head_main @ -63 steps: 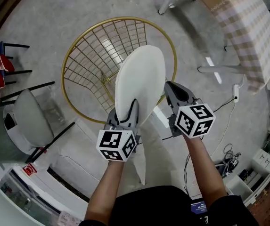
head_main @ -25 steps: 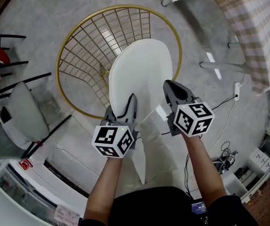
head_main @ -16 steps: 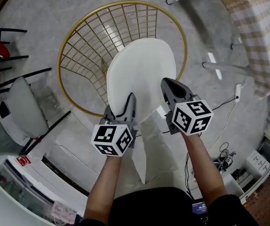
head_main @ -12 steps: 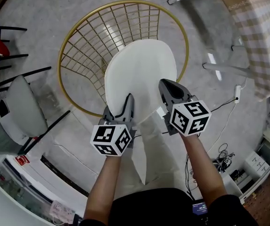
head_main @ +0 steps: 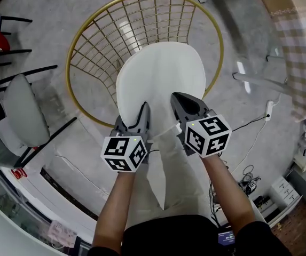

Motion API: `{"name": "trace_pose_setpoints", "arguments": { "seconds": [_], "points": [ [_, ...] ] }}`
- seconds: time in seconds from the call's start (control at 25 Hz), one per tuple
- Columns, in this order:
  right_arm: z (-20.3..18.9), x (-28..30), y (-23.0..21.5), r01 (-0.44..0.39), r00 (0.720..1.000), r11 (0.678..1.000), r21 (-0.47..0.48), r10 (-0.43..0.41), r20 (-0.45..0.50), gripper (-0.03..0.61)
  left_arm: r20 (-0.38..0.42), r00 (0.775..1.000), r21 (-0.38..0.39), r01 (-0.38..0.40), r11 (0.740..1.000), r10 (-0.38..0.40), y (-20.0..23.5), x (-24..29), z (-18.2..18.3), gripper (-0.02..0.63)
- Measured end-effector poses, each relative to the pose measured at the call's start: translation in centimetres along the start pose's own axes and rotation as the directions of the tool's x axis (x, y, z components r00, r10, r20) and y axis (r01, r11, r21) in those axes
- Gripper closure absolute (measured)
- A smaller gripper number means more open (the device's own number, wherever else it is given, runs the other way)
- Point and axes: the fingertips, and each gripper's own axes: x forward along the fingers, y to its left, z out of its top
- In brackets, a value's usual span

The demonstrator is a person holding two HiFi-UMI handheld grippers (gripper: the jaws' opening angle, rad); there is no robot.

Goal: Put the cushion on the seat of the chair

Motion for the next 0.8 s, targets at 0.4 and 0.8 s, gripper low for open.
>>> {"name": "trace_pose_setpoints", "arguments": {
  "seconds": [0.4,0.8],
  "points": [
    [-2.1,2.8,3.6,-0.093,0.994,0.995,-0.041,0.09,-0.069,0.558,0.0,1.0,-0.016,-0.02,1.0,0.02,1.6,0.3,-1.0,0.56],
    [-4.3,5.3,5.7,-0.152,0.981,0.987,-0.05,0.145,-0.125,0.558,0.004,1.0,-0.027,-0.03,0.999,0.031,2.6,0.4,-1.9,0.56]
  ]
}}
